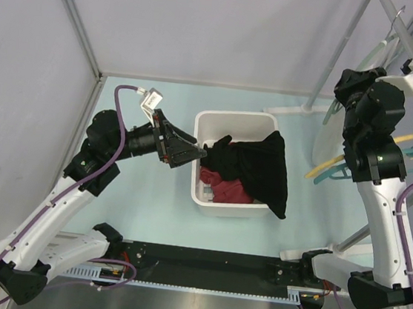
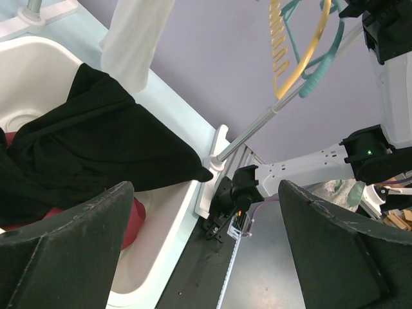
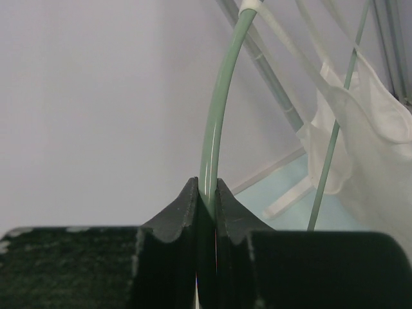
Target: Remove the tank top from the hanger
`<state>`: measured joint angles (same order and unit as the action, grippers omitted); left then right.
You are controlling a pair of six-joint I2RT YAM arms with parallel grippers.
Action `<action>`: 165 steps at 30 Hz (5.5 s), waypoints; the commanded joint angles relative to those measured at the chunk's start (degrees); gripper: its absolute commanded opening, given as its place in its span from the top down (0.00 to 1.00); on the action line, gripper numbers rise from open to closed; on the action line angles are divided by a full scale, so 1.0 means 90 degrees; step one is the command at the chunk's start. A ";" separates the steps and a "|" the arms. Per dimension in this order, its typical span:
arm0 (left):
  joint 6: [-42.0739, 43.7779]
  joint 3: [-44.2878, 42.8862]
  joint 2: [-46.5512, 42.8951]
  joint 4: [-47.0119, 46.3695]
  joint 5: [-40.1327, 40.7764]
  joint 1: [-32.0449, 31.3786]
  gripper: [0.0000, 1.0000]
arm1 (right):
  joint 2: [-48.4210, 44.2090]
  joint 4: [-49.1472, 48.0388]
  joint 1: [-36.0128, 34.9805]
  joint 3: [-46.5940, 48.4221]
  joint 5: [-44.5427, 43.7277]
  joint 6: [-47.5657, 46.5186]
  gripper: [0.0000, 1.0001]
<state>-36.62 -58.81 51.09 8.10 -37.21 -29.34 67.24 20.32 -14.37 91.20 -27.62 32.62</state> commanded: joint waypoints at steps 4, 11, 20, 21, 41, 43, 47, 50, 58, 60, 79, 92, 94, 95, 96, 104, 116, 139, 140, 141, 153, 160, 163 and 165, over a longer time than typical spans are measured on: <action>-0.0120 0.0069 -0.0169 -0.0089 0.0023 -0.0001 0.01 | -0.0255 -0.0801 0.0015 0.0219 0.0616 -0.0245 1.00; -0.0111 0.0098 -0.0159 -0.0089 0.0033 -0.0001 0.01 | -0.0479 -0.0890 0.0015 0.0121 0.1485 -0.0480 1.00; 0.0006 0.0069 -0.0052 -0.0128 0.0043 0.0008 0.01 | -0.0889 0.0046 0.0015 0.0072 0.3009 -0.0987 1.00; 0.0026 0.0021 -0.0032 -0.0138 0.0052 -0.0001 0.01 | -0.0928 0.0308 0.0015 0.0111 0.3252 -0.1027 1.00; 0.1324 -0.2127 0.0486 -0.0656 0.1350 -0.1076 0.02 | -0.1075 0.0265 0.0015 0.1615 0.8048 0.0680 1.00; 0.1509 -0.2254 0.0398 -0.0627 0.1652 -0.1076 0.01 | -0.1046 -0.0107 0.0015 0.1605 0.8399 0.1206 1.00; 0.1637 -0.2810 0.0475 -0.0266 0.1947 -0.1076 0.01 | -0.1055 -0.0860 0.0015 0.1450 0.8664 0.1727 1.00; 0.1579 -0.2977 0.0534 -0.0109 0.2015 -0.1076 0.01 | -0.1124 -0.0929 0.0005 0.1264 0.8713 0.1766 1.00; 0.1569 -0.3709 0.1158 0.0125 0.2006 -0.1066 0.01 | -0.1416 -0.1408 0.0015 0.0113 0.9279 0.2127 1.00; 0.1598 -0.3827 0.1353 0.0204 0.1986 -0.1066 0.01 | -0.1514 -0.1320 0.0015 -0.0045 0.9376 0.2089 1.00; 0.1823 -0.4130 0.2214 0.0438 0.2064 -0.1076 0.59 | -0.2090 -0.0716 0.0015 -0.0895 0.9748 0.1864 1.00; 0.2311 -0.4470 0.2116 0.1334 0.3811 -0.0638 1.00 | -0.2412 0.1648 0.0015 -0.0797 0.9426 -0.0001 1.00; 0.2272 -0.4666 0.2330 0.1647 0.3861 -0.0413 1.00 | -0.2539 0.1814 0.0015 -0.0778 0.9455 -0.0109 1.00; 0.2185 -0.4715 0.2408 0.1717 0.3784 -0.0199 1.00 | -0.2569 0.1883 0.0015 -0.0729 0.9465 -0.0148 1.00; 0.2155 -0.4735 0.2458 0.1737 0.3686 -0.0119 1.00 | -0.2627 0.2038 0.0005 -0.0690 0.9455 -0.0177 1.00; 0.1911 -0.4667 0.2916 0.1532 0.3364 0.0369 1.00 | -0.3008 0.2264 0.0015 -0.0543 0.9328 -0.0275 1.00; 0.1393 -0.4989 0.3815 0.1639 0.1411 0.0546 0.81 | -0.3458 0.1415 0.0015 -0.0846 0.7639 -0.0099 1.00; -0.2577 -0.2599 0.2125 -0.2695 0.0940 -0.0137 0.03 | -0.2510 -0.2013 -0.0141 -0.2164 0.8108 0.0428 1.00; -0.2755 -0.2549 0.2184 -0.2832 0.0980 -0.0186 0.03 | -0.2520 -0.2091 -0.0200 -0.2251 0.8079 0.0438 1.00; -0.2912 -0.2548 0.2281 -0.2988 0.0971 -0.0255 0.04 | -0.2520 -0.2111 -0.0248 -0.2272 0.8040 0.0438 1.00; -0.3763 -0.2988 0.3132 -0.3301 0.1322 -0.0665 0.09 | -0.2559 -0.1594 -0.1459 -0.2359 0.7444 -0.0226 1.00; -0.3706 -0.3181 0.3580 -0.3751 0.1039 -0.0666 0.66 | -0.2501 -0.1155 -0.1723 -0.2399 0.7180 -0.0480 1.00; -0.2957 -0.3707 0.3999 -0.3518 0.1029 -0.0656 0.91 | -0.2471 -0.0677 -0.1743 -0.2301 0.6392 -0.0704 0.93; -0.2554 -0.4147 0.4312 -0.3050 0.0952 -0.0588 1.00 | -0.2452 -0.0218 -0.1743 -0.2175 0.5668 -0.0899 0.74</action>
<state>-80.14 -89.80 84.62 -21.91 -27.86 -36.27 46.04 14.35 -29.98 68.27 36.49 25.36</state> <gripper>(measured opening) 0.125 0.179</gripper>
